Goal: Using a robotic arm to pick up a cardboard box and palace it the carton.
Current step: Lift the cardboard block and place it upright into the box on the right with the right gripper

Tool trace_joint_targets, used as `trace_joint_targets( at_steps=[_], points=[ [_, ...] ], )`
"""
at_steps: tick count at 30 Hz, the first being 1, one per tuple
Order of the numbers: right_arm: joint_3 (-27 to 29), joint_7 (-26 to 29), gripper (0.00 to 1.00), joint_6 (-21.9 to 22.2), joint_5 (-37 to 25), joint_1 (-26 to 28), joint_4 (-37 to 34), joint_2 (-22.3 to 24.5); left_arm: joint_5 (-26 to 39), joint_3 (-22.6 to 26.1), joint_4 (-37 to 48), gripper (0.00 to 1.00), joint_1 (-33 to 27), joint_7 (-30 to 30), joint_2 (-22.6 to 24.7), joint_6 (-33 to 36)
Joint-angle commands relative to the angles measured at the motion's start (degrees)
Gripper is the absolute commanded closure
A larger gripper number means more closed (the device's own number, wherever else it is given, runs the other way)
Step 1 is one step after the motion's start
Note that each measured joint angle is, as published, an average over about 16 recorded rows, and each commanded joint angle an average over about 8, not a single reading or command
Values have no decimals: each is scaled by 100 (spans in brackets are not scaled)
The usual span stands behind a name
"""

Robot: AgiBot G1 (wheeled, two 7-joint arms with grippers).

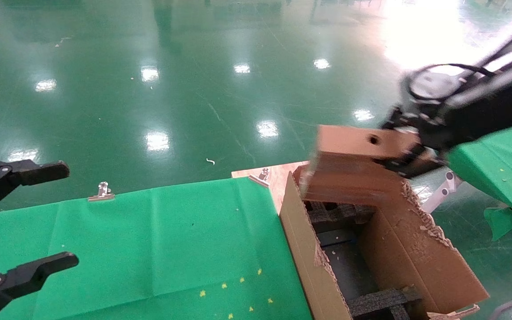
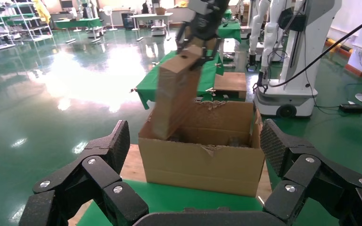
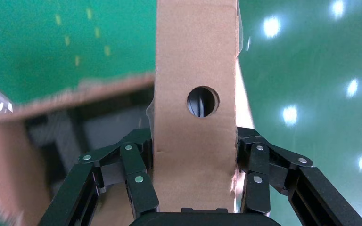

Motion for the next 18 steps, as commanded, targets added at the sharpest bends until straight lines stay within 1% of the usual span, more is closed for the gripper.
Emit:
trace_joint_targets(
  at_steps=[1,5,9,13,18],
  points=[
    [-294,128,100,-1,-60,169,155,264,0,0,0,0,0,0,0,0],
    [-794,398,100,15,-124,420,502,656,0,0,0,0,0,0,0,0],
    [-1126,604,100,62,-75,575,785,931,0,0,0,0,0,0,0,0],
    [-1315,708,100,109,4,648,976,1072,0,0,0,0,0,0,0,-1],
    [-1406,734,100,135,48,669,1074,1113,-1,0,1,0,1,0,-1,-2]
  ],
)
